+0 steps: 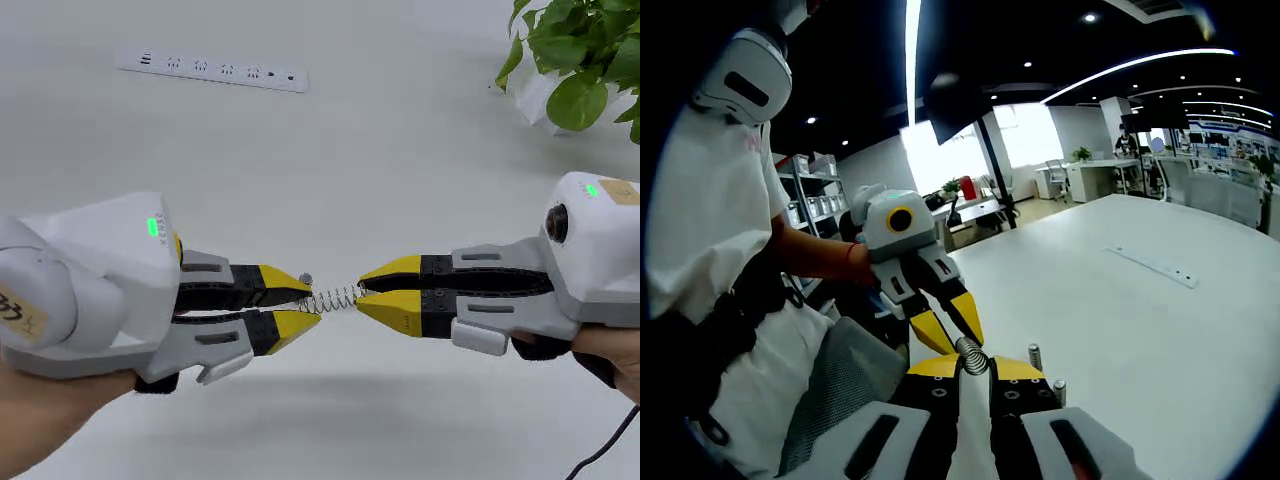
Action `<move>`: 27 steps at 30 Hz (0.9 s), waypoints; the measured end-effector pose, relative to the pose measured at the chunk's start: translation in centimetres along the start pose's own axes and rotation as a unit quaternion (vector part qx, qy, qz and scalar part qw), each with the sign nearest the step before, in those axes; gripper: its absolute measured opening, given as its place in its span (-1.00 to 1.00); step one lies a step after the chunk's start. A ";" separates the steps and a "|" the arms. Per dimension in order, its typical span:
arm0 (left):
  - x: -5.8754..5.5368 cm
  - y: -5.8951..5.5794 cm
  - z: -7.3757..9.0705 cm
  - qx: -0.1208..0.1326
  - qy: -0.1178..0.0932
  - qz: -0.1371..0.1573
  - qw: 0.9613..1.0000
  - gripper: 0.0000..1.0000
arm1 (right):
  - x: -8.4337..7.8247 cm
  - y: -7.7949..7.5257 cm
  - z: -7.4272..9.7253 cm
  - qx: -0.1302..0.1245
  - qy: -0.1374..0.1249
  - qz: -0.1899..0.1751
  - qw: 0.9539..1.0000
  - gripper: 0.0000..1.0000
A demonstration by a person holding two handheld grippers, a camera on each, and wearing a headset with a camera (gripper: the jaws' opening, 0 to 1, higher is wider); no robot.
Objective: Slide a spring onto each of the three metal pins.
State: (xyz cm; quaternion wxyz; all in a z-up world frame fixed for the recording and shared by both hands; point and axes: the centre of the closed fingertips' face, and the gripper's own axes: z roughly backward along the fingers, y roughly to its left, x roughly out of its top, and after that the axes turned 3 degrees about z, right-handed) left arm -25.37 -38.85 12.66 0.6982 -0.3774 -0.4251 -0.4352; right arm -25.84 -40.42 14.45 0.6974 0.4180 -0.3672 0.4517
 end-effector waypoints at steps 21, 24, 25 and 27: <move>-0.3 -0.5 -0.2 -0.015 0.004 -0.004 1.000 -0.86 | 0.8 0.3 -0.1 0.003 0.019 0.030 0.999 -0.87; -0.5 -0.6 -0.2 -0.017 0.008 -0.006 1.000 -0.86 | 0.9 0.3 -0.2 0.006 0.022 0.035 0.999 -0.87; -0.5 -0.6 -0.2 -0.017 0.008 -0.006 1.000 -0.86 | 0.9 0.3 -0.2 0.006 0.021 0.036 0.999 -0.87; -0.5 -0.7 -0.2 -0.018 0.009 -0.006 1.000 -0.86 | 1.1 0.4 -0.2 0.007 0.022 0.037 0.999 -0.87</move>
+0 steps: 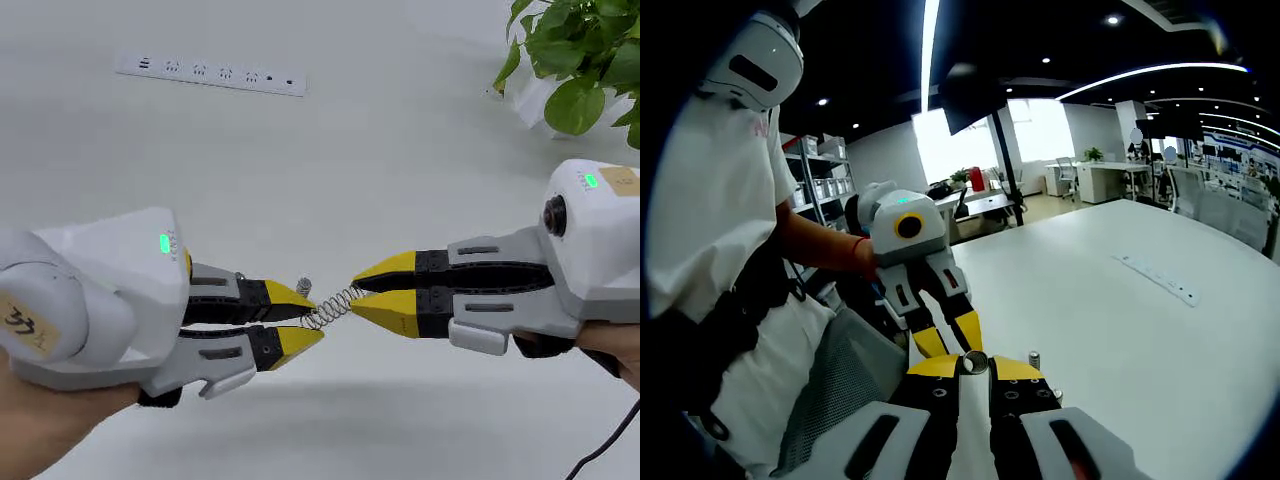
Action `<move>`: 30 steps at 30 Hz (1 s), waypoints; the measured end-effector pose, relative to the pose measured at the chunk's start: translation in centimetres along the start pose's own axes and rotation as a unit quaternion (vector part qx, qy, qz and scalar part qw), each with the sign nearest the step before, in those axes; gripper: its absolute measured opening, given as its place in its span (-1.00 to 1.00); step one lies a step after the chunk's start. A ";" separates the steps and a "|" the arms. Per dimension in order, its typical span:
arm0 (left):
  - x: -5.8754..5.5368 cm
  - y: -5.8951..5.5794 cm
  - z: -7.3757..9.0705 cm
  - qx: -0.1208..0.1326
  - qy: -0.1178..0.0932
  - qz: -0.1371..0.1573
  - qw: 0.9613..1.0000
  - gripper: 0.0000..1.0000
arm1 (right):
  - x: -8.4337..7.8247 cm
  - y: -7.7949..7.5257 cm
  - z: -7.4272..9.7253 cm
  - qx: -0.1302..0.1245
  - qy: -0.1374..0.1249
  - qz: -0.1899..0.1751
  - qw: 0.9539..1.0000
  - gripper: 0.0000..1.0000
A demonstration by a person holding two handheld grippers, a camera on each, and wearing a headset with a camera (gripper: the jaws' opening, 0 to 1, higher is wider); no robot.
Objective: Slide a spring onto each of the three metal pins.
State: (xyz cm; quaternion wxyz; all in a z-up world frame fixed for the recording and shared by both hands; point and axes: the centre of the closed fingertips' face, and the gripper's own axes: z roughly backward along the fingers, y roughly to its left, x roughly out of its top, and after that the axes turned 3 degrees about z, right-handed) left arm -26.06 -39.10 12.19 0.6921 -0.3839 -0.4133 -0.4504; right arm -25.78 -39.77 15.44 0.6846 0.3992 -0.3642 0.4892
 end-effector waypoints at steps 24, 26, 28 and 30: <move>-0.2 -0.4 -0.3 -0.006 0.003 -0.001 1.000 -0.87 | 0.8 0.6 -0.7 0.011 0.013 0.025 1.000 -0.87; -0.2 -0.4 -0.3 -0.007 0.001 0.000 1.000 -0.87 | 0.8 0.7 -0.7 0.012 0.014 0.025 1.000 -0.87; -0.2 -0.4 -0.4 -0.006 -0.001 0.001 1.000 -0.87 | 0.7 0.7 -0.6 0.012 0.016 0.024 1.000 -0.87; -0.1 -0.4 -0.4 -0.007 -0.004 0.004 1.000 -0.87 | 0.8 0.7 -0.6 0.012 0.015 0.025 0.999 -0.87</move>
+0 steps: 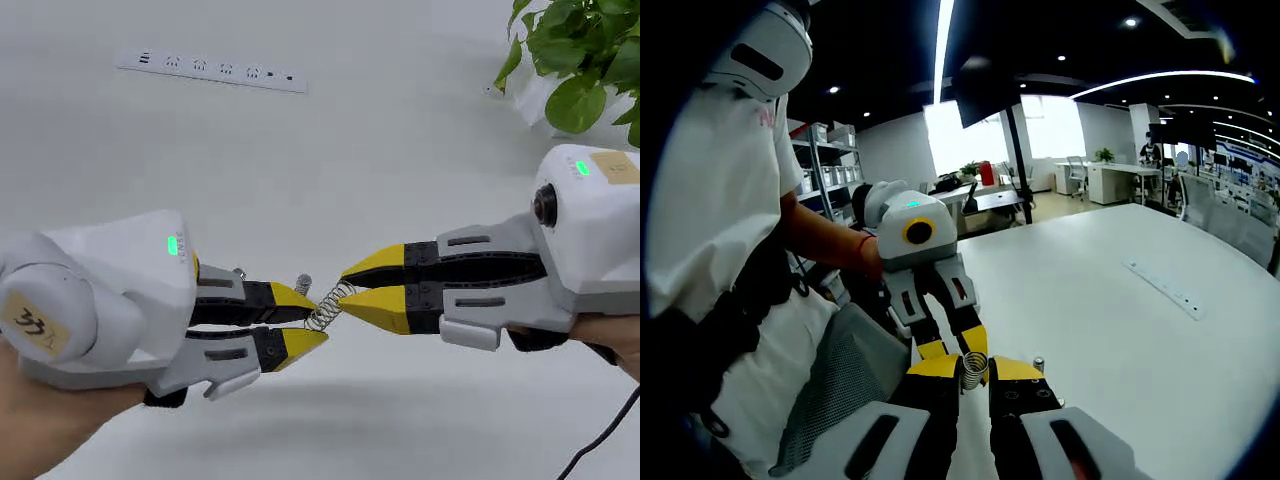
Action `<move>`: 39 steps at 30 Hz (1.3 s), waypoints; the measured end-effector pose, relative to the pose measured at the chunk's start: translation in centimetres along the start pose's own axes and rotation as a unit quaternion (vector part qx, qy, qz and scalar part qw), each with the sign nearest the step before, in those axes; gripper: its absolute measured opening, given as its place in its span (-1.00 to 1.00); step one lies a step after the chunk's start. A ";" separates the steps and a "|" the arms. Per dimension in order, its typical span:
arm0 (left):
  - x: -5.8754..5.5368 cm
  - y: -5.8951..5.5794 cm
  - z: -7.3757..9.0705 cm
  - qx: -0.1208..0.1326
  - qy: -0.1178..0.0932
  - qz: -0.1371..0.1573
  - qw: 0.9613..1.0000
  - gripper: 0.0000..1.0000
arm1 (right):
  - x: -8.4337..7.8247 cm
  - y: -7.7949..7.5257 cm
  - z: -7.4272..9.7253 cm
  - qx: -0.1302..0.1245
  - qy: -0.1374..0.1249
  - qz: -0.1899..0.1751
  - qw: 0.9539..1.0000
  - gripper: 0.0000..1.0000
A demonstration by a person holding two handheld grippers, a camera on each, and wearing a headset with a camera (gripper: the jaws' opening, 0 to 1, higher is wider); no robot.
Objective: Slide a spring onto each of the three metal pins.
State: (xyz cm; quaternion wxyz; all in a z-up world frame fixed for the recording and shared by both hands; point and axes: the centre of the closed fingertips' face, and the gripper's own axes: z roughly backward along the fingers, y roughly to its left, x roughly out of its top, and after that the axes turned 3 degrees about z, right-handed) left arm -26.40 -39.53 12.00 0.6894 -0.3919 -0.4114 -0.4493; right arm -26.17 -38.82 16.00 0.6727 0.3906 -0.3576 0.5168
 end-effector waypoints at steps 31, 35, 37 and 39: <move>0.8 -0.5 -0.7 -0.007 -0.007 -0.007 1.000 -0.87 | -1.2 0.7 -0.6 0.116 0.180 0.135 0.967 -0.59; 0.8 -0.5 -0.8 -0.007 -0.007 -0.009 1.000 -0.87 | -2.1 0.8 -0.6 0.139 0.217 0.164 0.952 -0.61; 0.8 -0.5 -0.8 -0.007 -0.007 -0.008 1.000 -0.87 | -2.6 0.8 -0.5 0.147 0.230 0.174 0.946 -0.64; 0.8 -0.4 -0.8 -0.007 -0.006 -0.008 1.000 -0.87 | -3.0 0.7 -0.6 0.153 0.242 0.184 0.940 -0.66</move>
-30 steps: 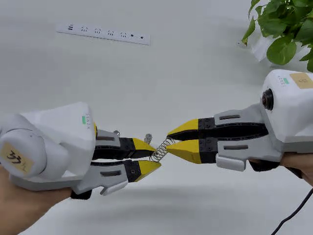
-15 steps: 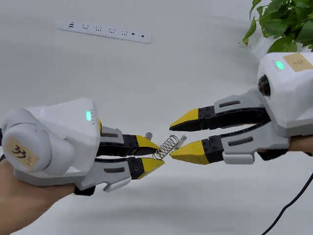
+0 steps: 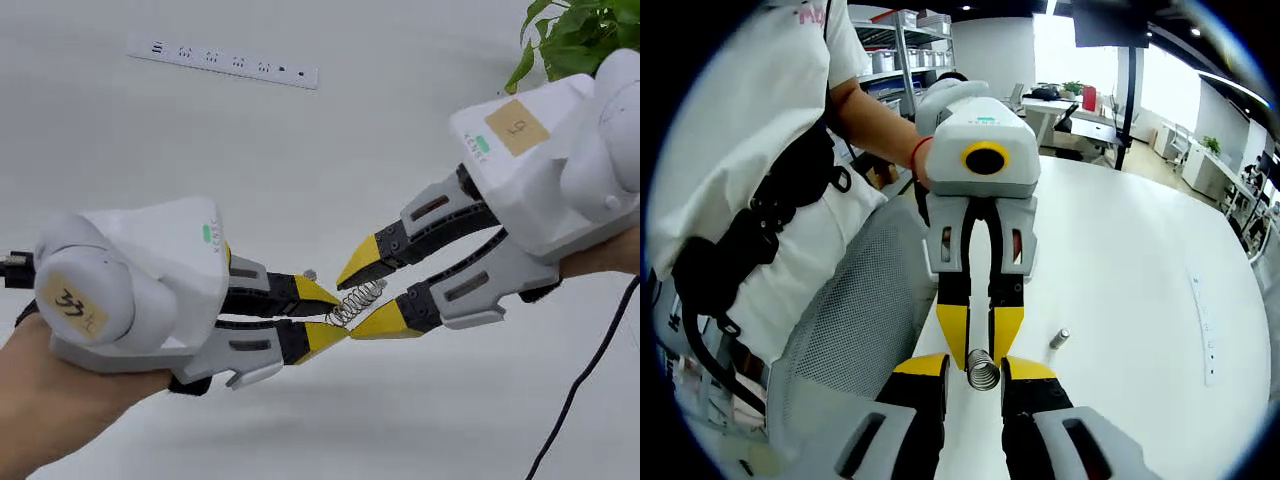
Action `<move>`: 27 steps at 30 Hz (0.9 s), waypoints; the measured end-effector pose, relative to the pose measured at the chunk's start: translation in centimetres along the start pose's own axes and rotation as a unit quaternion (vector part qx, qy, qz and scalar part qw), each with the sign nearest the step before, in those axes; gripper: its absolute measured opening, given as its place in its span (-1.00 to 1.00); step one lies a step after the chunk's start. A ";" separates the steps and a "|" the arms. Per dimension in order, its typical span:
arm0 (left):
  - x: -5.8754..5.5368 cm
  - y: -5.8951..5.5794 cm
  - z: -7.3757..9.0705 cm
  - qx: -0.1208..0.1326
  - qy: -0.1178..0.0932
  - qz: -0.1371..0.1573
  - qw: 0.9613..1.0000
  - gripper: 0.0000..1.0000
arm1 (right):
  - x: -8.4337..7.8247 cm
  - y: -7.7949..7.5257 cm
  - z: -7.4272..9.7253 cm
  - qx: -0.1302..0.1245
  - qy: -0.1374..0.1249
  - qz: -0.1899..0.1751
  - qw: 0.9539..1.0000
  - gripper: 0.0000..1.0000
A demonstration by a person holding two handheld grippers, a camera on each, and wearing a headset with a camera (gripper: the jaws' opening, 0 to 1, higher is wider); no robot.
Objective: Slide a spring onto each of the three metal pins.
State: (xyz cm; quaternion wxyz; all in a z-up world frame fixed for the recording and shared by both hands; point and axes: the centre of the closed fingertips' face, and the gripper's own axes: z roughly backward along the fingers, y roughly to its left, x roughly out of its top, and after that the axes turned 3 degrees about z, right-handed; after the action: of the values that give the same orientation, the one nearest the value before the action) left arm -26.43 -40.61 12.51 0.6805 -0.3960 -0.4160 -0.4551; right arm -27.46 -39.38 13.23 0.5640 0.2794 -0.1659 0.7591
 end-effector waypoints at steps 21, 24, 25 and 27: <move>-0.2 0.1 -0.2 -0.004 0.000 0.001 1.000 -0.87 | -0.2 -0.3 -0.4 0.014 0.029 0.030 0.999 -0.85; -0.2 0.0 -0.2 -0.005 0.000 0.001 1.000 -0.87 | 0.0 -0.2 -0.5 0.015 0.028 0.028 0.999 -0.85; -0.2 0.0 -0.2 -0.005 -0.001 0.001 1.000 -0.87 | 0.0 -0.2 -0.5 0.015 0.027 0.027 0.999 -0.85; -0.2 0.0 -0.3 -0.005 -0.001 0.001 1.000 -0.87 | -0.1 -0.2 -0.5 0.015 0.026 0.025 0.999 -0.85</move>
State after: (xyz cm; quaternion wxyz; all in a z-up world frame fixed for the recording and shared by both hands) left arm -26.41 -40.78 12.19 0.6787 -0.4005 -0.4136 -0.4559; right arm -27.40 -39.09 12.78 0.5445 0.2631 -0.1468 0.7827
